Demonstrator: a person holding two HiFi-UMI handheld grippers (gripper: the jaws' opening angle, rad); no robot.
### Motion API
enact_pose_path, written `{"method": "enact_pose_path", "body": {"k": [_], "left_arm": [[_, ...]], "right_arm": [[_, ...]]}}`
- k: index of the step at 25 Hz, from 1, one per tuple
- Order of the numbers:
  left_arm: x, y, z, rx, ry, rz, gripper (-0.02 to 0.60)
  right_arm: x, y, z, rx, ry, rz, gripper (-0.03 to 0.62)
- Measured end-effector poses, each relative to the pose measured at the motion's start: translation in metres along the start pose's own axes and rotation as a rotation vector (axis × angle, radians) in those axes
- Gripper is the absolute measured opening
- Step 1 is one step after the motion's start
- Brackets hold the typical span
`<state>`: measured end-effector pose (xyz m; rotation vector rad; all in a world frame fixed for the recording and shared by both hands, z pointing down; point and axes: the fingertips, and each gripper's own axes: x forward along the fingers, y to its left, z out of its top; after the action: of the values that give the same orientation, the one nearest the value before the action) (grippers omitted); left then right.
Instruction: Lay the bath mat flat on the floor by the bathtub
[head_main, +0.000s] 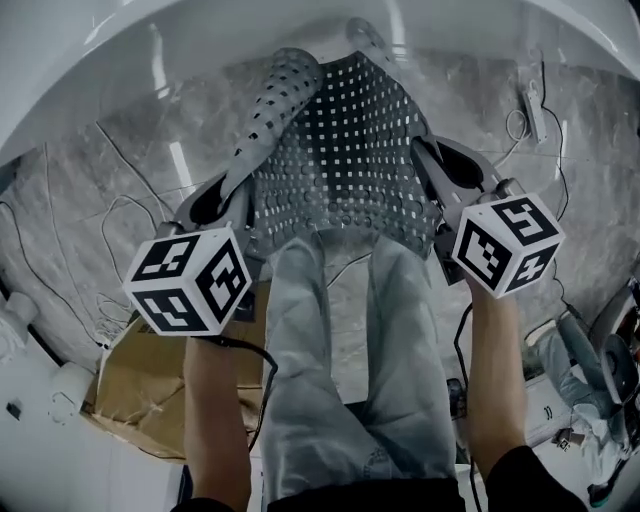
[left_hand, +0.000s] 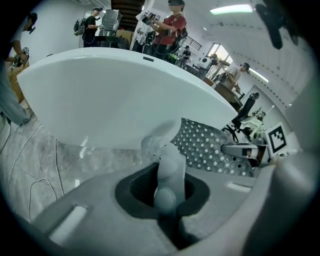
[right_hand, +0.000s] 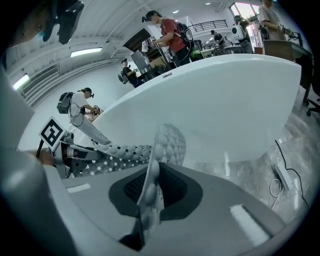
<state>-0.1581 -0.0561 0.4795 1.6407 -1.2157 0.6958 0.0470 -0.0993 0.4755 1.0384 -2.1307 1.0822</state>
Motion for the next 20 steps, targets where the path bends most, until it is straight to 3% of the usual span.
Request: {"method": "enact_pose_path", "body": {"k": [14, 20], "left_arm": [[0.084, 0.050, -0.013, -0.034, -0.004, 0.019, 0.021], [0.112, 0.059, -0.018, -0.044, 0.004, 0.043, 0.021]], "right_arm": [[0.072, -0.057, -0.033, -0.026, 0.027, -0.022, 0.021], [0.086, -0.083, -0.045, -0.120, 0.063, -0.055, 0.021]]}}
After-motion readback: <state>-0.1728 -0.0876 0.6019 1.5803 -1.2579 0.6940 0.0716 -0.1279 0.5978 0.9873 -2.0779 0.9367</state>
